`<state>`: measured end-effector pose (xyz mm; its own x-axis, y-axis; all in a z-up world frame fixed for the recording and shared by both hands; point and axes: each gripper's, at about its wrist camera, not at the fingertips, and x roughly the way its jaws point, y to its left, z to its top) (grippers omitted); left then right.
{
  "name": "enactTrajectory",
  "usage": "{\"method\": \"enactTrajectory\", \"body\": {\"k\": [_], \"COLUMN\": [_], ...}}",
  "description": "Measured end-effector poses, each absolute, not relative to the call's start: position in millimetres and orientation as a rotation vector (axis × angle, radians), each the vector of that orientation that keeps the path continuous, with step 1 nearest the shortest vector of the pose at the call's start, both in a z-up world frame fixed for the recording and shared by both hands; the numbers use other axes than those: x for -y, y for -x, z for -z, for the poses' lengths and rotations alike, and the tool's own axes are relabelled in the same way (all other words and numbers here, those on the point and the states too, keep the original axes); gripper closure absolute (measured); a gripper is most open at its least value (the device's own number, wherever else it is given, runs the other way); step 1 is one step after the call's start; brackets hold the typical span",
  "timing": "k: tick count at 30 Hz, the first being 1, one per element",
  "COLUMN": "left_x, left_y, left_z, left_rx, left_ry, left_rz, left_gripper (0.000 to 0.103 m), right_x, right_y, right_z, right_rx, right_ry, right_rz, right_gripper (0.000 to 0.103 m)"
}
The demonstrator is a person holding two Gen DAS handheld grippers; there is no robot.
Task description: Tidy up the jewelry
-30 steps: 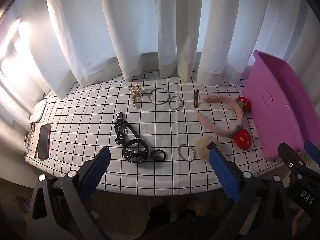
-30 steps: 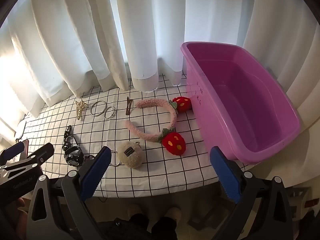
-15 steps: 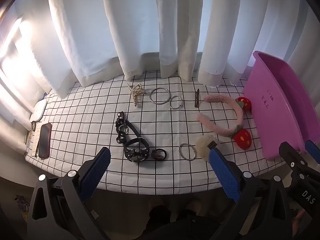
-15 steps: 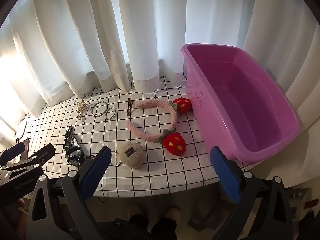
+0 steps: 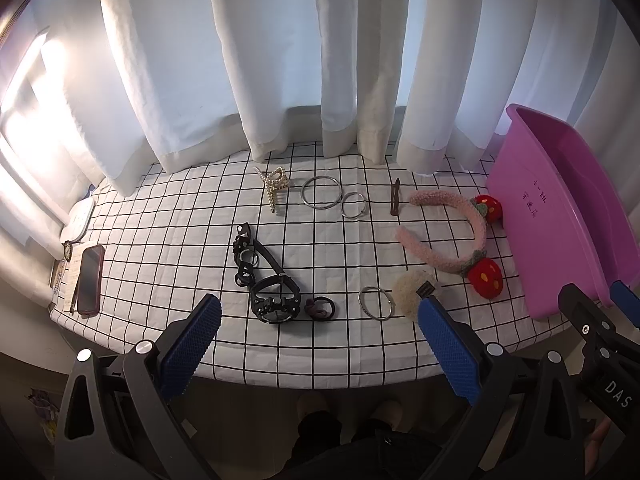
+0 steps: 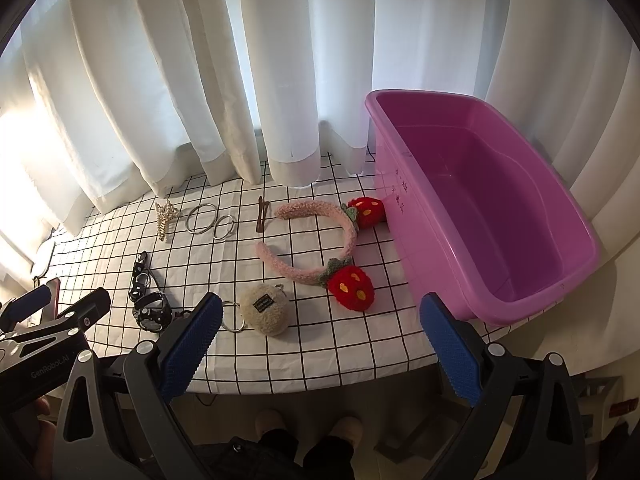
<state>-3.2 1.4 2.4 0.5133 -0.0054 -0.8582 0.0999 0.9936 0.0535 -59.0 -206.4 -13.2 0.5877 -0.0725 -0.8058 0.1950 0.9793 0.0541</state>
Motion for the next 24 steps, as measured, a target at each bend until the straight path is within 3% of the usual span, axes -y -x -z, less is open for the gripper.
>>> {"method": "enactTrajectory", "body": {"k": [24], "left_x": [-7.3], "left_y": [5.1], "left_z": [-1.1], "left_rx": [-1.037], "left_ry": [-0.090], "left_rz": [0.061], "left_gripper": [0.006], "right_x": [199.3], "right_y": [60.5], "right_z": [9.9], "right_rx": [-0.931], "right_ry": [-0.140], "right_rz": [0.154], "right_gripper": [0.009]}}
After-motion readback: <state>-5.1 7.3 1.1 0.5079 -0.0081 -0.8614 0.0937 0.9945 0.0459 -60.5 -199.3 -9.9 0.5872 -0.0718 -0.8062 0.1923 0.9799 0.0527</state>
